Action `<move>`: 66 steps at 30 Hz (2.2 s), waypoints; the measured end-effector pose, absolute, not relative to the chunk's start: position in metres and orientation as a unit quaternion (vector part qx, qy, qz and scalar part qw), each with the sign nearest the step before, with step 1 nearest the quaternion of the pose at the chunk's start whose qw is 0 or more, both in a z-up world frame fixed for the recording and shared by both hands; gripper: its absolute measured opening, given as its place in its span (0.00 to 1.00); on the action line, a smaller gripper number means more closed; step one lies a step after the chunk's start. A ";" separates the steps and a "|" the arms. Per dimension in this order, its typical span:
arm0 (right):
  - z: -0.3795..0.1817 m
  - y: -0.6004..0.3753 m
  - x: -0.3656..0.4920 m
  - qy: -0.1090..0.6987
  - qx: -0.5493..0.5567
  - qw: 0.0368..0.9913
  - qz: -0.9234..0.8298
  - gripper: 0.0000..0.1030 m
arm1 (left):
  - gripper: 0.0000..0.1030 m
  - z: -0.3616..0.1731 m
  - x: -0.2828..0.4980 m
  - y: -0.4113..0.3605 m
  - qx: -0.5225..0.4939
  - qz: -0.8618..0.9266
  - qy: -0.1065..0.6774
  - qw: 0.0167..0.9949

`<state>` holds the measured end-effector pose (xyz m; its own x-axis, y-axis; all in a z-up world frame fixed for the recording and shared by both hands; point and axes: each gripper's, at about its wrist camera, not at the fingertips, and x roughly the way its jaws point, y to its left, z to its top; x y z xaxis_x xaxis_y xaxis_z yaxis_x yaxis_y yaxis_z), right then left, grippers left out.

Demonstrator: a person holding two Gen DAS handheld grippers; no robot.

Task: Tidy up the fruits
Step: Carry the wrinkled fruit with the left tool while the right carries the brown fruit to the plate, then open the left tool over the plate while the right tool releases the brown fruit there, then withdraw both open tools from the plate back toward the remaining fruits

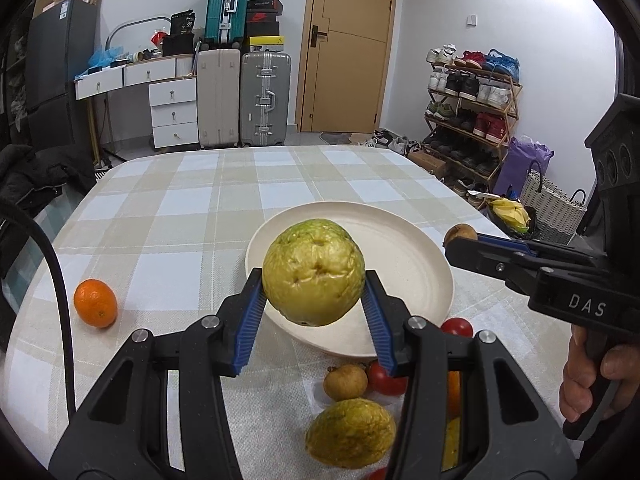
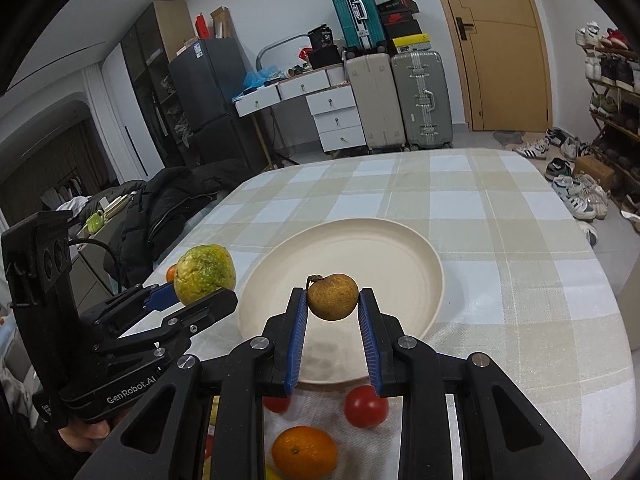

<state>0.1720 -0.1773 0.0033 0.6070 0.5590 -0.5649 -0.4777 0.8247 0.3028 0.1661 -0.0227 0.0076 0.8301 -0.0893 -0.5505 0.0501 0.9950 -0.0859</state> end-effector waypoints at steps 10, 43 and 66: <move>-0.024 -0.175 0.191 0.372 0.048 0.885 0.276 0.26 | 0.44 -0.009 0.182 -0.030 -0.025 -0.042 0.310 0.949; -0.019 -0.190 0.184 0.356 0.055 0.899 0.250 1.00 | 0.99 0.007 0.156 -0.015 -0.029 -0.017 0.265 0.964; -0.014 -0.187 0.125 0.349 0.003 0.899 0.266 1.00 | 0.99 0.017 0.076 -0.011 -0.026 -0.030 0.270 0.962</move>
<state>0.1247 -0.1874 -0.0137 0.6157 0.4791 -0.6256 -0.4755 0.8590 0.1899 0.0764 -0.0109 0.0169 0.8526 -0.0722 -0.5175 0.0442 0.9968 -0.0663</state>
